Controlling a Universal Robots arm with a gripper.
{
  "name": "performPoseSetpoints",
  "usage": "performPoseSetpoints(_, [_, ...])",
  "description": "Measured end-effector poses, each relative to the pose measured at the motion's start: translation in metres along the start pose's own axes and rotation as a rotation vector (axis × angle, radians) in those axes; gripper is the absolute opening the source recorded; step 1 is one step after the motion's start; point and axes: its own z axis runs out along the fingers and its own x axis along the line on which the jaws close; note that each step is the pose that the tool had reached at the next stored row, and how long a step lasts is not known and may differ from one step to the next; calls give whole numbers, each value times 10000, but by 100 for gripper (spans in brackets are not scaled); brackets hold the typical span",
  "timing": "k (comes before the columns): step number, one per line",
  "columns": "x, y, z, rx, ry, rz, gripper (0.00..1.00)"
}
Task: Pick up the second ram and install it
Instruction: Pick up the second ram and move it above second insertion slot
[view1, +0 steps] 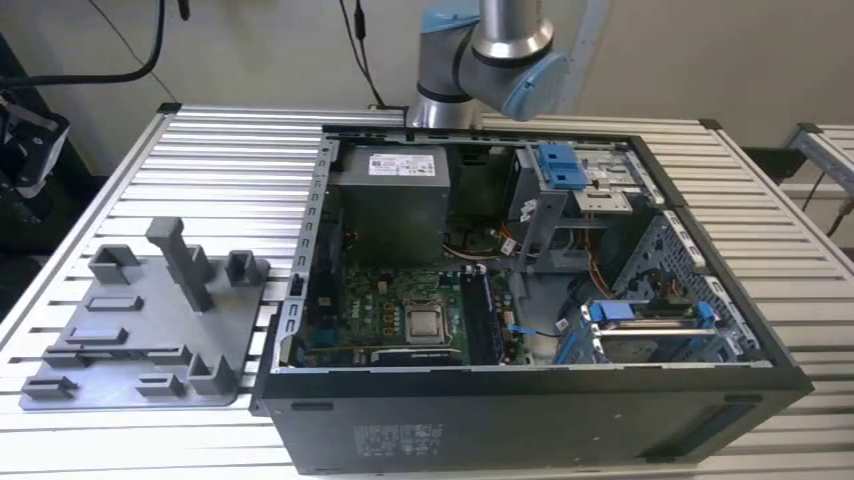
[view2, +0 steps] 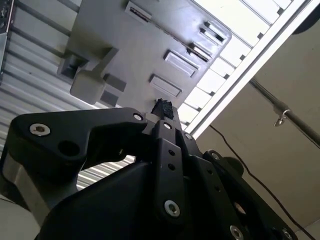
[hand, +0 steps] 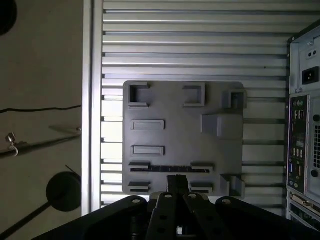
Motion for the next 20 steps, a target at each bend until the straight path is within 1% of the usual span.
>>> performPoseSetpoints(5, [2,0,1,-2,-2,-7,11])
performPoseSetpoints(7, [2,0,1,1,4,-130,11])
performPoseSetpoints(9, [3,0,2,8,18,-429,11])
performPoseSetpoints(20, [3,0,7,17,119,-2443,11])
